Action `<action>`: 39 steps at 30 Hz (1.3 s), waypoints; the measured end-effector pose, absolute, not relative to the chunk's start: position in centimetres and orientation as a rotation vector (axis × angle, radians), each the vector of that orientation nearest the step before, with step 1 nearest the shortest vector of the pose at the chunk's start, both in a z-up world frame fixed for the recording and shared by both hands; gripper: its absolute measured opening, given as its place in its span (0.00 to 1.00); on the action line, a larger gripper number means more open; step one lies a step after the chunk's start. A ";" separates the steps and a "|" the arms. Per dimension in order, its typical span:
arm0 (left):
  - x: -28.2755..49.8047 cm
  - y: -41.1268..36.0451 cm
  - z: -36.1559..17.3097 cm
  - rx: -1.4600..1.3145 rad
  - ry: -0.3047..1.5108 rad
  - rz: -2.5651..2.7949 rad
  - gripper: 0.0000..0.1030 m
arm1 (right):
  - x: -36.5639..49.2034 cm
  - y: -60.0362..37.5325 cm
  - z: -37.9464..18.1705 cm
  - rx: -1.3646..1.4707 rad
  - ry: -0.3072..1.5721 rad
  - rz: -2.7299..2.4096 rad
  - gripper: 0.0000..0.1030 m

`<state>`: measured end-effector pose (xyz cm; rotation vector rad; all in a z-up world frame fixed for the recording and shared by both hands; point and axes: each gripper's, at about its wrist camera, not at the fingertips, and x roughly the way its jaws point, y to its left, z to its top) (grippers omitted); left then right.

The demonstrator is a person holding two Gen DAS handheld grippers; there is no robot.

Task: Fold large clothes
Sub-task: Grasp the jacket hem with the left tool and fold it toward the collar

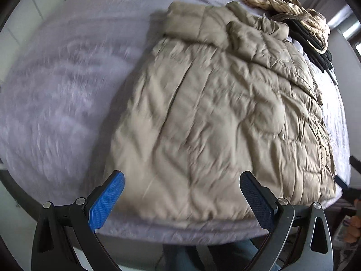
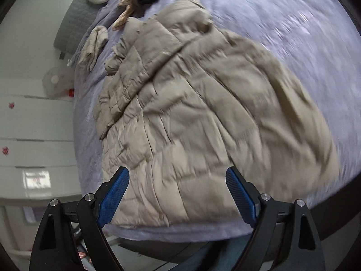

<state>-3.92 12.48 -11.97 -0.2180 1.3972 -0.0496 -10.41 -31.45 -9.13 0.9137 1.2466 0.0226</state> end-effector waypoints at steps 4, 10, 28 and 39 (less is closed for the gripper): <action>-5.8 14.6 -12.9 -0.266 1.423 -0.074 0.99 | -13.8 -32.4 -10.1 1.025 1.222 0.005 0.87; -7.4 15.8 -15.9 -0.441 1.534 -0.177 0.99 | -16.9 -34.4 -12.9 1.207 1.209 -0.092 0.87; -5.9 14.1 -18.6 -0.685 1.541 -0.328 0.99 | -15.2 -34.4 -17.0 1.325 1.187 -0.108 0.87; -3.7 12.7 -17.7 -0.557 1.490 -0.305 0.30 | -14.7 -34.5 -16.6 1.356 1.154 -0.088 0.87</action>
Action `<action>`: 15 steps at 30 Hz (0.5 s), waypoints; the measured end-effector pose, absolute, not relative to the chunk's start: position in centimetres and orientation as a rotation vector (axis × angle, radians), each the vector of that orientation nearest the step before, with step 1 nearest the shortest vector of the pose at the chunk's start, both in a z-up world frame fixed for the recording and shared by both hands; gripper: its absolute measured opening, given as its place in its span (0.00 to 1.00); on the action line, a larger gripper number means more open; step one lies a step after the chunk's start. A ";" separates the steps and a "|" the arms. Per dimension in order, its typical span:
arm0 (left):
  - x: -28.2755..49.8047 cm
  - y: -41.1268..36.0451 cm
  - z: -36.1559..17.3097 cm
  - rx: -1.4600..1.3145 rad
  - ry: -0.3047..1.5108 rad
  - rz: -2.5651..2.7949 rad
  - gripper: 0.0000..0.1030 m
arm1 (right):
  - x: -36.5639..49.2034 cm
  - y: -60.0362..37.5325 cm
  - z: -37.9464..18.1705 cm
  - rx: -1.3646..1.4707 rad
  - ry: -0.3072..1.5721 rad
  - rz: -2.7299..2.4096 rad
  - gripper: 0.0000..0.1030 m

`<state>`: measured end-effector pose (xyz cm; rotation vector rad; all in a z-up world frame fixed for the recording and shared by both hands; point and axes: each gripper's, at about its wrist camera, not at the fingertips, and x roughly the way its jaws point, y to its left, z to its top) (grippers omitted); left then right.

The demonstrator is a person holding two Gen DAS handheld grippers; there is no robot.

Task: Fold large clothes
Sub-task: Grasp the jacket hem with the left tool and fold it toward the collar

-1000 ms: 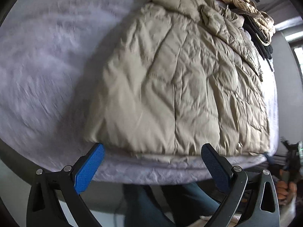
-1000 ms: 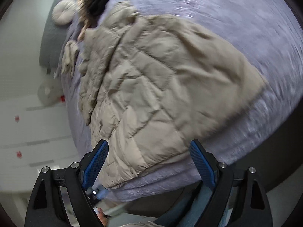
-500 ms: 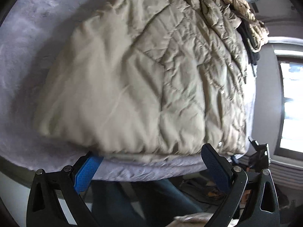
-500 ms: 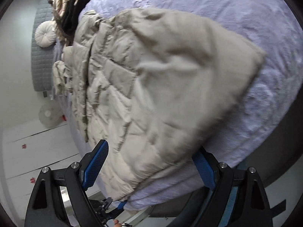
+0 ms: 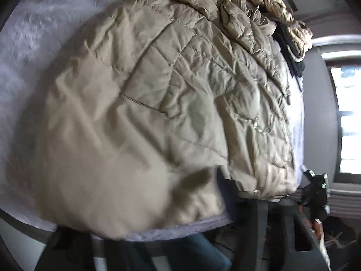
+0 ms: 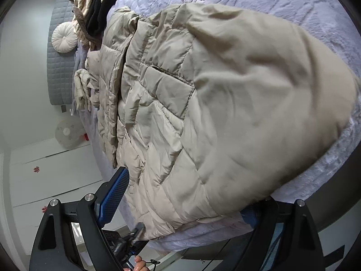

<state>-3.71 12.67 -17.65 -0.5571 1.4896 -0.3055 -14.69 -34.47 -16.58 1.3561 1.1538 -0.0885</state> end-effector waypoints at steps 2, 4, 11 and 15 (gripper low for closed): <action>-3.5 13.1 -17.6 -0.544 1.481 -0.306 0.19 | -14.8 -34.5 -16.6 1.364 1.149 -0.098 0.84; -3.5 13.6 -17.1 -0.554 1.460 -0.313 0.13 | -14.9 -34.7 -16.7 1.363 1.158 -0.105 0.68; -2.2 13.9 -13.4 -0.551 1.378 -0.338 0.13 | -13.0 -35.2 -15.7 1.299 1.199 -0.059 0.09; 0.4 13.9 -9.8 -0.567 1.293 -0.337 0.13 | -9.4 -35.8 -12.6 1.234 1.173 0.049 0.09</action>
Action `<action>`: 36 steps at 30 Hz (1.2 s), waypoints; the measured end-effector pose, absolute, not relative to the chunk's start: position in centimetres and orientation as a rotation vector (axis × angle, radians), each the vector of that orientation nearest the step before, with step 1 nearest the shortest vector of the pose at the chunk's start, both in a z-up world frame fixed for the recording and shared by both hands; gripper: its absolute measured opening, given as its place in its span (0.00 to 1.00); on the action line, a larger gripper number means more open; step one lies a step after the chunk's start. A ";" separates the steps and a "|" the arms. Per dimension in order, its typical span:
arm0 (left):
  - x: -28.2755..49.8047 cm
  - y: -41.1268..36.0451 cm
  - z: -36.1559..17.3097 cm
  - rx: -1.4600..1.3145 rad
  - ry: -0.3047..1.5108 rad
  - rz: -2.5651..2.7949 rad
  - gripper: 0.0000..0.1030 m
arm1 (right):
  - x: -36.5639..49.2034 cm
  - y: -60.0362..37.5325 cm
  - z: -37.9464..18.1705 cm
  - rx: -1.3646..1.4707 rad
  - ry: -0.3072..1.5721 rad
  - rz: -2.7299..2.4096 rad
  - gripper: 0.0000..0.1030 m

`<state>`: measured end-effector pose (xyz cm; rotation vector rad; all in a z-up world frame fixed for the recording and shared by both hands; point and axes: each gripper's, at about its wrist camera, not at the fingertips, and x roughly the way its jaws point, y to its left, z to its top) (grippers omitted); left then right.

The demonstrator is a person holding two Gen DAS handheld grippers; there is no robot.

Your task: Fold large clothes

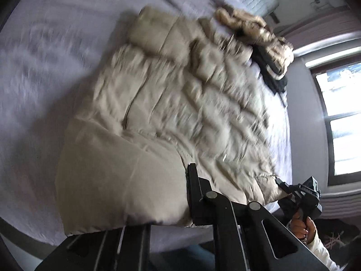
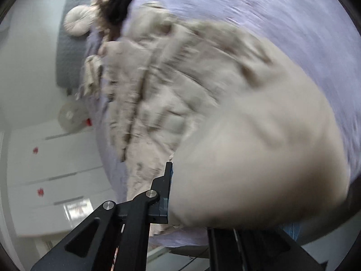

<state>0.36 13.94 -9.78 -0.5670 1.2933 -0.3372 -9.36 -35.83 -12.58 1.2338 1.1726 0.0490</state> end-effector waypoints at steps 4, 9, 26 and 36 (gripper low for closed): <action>4.9 13.2 -5.7 -0.537 1.190 -0.314 0.13 | -3.9 -36.7 -8.8 1.143 1.130 0.154 0.09; 12.4 12.4 -2.4 -0.501 1.082 -0.253 0.13 | 5.2 -37.2 -4.9 1.010 1.095 0.262 0.09; 27.5 10.6 -10.9 -0.353 1.203 -0.115 0.13 | 22.4 -36.0 -11.2 0.907 1.237 0.167 0.09; 25.4 11.5 -5.3 -0.233 1.117 -0.167 0.83 | 22.6 -36.0 -8.9 0.852 1.227 0.159 0.37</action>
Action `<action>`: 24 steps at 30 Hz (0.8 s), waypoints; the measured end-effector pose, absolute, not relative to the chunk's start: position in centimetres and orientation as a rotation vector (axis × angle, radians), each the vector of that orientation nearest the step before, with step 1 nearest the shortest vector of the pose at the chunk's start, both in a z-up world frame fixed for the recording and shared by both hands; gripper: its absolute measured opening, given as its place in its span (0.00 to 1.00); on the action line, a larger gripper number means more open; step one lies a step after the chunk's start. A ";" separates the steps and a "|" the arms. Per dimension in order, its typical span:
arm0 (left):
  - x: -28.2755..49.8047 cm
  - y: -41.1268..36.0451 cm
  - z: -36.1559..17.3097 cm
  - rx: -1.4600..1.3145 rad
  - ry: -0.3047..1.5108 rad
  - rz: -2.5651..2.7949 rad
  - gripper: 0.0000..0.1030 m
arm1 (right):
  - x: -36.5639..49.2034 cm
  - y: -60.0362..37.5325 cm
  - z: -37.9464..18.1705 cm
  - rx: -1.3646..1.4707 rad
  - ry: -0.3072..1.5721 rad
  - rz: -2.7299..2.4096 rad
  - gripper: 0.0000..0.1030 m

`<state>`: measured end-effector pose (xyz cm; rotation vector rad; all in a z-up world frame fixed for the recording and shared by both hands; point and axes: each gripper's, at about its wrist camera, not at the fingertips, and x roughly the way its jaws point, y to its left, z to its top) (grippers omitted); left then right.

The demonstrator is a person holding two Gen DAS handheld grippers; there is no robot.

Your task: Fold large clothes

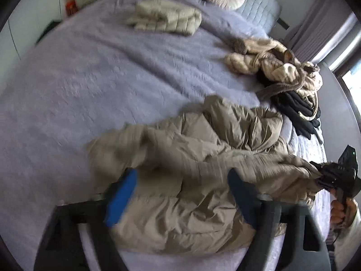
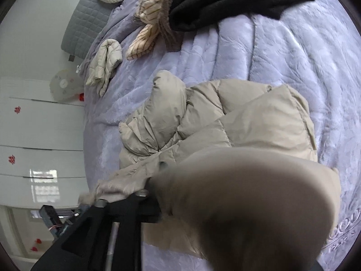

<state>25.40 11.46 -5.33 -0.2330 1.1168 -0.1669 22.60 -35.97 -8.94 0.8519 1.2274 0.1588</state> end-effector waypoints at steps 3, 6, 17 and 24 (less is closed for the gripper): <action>25.5 11.4 -5.0 -0.168 1.106 -0.137 0.83 | 23.0 -36.2 -7.5 0.836 1.184 0.166 0.64; 25.8 11.4 -6.1 -0.155 1.120 -0.112 0.82 | 22.7 -36.0 -5.7 0.780 1.161 0.166 0.64; 29.9 8.4 -12.2 0.000 1.116 -0.028 0.41 | 23.2 -38.0 -9.5 0.377 1.235 -0.061 0.07; 34.9 11.1 -18.4 -0.125 1.207 0.099 0.41 | 26.2 -41.3 -15.4 0.520 1.242 -0.135 0.03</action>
